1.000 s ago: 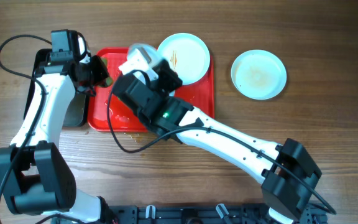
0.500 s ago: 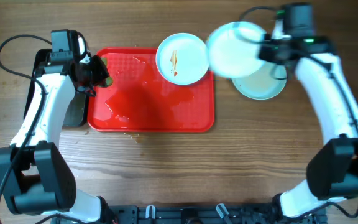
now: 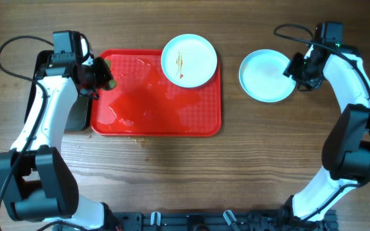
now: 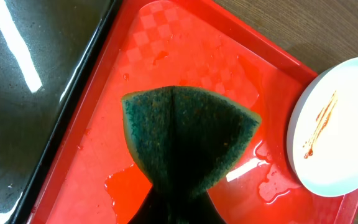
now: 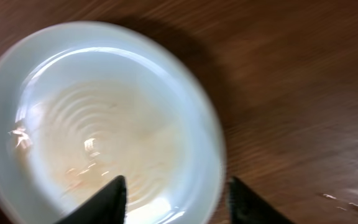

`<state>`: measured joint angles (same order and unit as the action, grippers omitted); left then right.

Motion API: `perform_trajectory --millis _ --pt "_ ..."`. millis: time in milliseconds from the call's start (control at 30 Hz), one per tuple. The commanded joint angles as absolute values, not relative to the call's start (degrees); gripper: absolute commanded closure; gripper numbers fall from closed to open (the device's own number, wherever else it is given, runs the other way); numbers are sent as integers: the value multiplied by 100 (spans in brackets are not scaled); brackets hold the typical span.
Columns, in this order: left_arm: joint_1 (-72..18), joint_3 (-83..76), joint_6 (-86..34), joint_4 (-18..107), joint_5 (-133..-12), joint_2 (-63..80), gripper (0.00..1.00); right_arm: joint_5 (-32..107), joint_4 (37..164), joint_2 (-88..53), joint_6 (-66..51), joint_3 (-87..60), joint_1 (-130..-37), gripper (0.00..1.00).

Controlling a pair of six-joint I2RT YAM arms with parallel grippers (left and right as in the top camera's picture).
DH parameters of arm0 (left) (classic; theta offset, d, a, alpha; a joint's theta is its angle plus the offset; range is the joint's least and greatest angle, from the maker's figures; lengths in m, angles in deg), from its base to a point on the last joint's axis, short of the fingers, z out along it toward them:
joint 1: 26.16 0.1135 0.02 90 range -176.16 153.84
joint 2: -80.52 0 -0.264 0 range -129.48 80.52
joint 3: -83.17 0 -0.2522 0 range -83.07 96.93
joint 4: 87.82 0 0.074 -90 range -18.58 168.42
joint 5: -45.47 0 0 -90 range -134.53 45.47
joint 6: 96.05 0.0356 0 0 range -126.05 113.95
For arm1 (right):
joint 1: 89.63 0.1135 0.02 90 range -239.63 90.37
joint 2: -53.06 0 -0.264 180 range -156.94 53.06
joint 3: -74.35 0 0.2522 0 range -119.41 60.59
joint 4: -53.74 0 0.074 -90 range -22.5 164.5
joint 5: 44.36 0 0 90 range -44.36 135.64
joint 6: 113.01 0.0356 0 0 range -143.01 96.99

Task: Clean dirty plates on tray and stack at the side
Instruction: 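Lift the second plate with the right gripper, stack it on the cleaned plate, then grasp the last plate rim on the red tray with the right gripper, pull it center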

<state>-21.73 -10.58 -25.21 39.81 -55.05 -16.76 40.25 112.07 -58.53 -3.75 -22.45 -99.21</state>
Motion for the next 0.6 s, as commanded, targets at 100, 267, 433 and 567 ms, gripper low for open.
perform_trajectory --millis 100,267,433,567 --pt "-2149 -1076 -2449 4000 -5490 -1691 96 2620 11310 -5923 -807 -3349 -8623 36" --pt "-2153 -1076 -2451 3996 -5492 -1903 96 3403 10676 -6281 -132 -3520 -7180 43" --pt "-2153 -1076 -2602 3981 -5490 -2137 96 3650 10807 -7044 613 -3518 -6955 57" --pt "-2204 -1076 -2613 3956 -5287 -2231 96 3621 10915 -7215 773 -3498 -6953 66"
